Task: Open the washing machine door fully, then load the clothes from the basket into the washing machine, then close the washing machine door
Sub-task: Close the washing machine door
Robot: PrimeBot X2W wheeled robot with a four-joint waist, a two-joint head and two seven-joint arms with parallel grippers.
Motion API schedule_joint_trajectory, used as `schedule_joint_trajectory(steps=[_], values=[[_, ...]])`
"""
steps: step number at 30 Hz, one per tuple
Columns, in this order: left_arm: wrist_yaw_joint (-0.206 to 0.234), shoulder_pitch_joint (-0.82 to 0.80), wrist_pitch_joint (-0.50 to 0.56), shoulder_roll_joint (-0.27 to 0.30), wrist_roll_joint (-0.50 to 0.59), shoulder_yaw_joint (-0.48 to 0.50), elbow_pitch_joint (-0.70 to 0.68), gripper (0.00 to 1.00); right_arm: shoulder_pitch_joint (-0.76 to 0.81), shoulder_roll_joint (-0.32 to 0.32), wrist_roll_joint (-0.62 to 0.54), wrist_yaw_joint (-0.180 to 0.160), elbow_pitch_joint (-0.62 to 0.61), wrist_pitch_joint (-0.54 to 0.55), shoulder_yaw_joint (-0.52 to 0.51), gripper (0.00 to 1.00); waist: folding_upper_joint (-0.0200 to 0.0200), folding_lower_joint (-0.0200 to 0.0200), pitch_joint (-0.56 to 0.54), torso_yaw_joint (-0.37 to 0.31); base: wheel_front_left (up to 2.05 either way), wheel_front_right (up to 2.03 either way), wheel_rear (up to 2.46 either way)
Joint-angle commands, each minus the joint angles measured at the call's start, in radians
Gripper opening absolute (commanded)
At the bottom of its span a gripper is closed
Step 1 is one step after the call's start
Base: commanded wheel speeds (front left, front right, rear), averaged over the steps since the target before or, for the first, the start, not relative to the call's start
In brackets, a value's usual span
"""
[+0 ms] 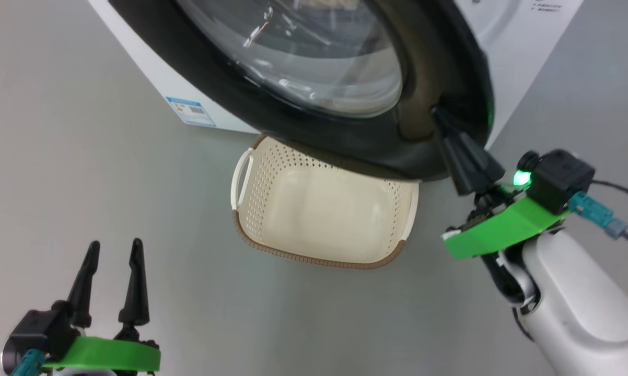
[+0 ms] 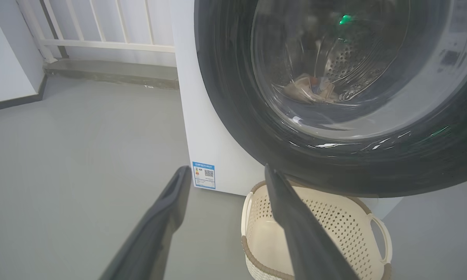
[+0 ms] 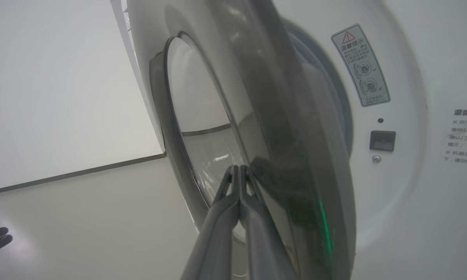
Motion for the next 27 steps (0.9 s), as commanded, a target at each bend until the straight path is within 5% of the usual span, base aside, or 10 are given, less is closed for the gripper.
schedule_joint_trajectory(steps=[1, 27], values=[[0.001, -0.029, -0.006, 0.015, -0.002, 0.026, -0.03, 1.0, -0.04, -0.003, -0.006, 0.0, -0.017, -0.008, -0.014, 0.0, 0.0, -0.0001, 0.028, 0.02, 0.0, 0.0, 0.0], [0.001, -0.131, -0.006, -0.02, -0.021, -0.04, -0.044, 1.0, -0.266, -0.089, -0.02, 0.0, 0.063, -0.008, -0.161, 0.0, 0.0, -0.0001, 0.172, 0.109, 0.0, 0.0, 0.0]])
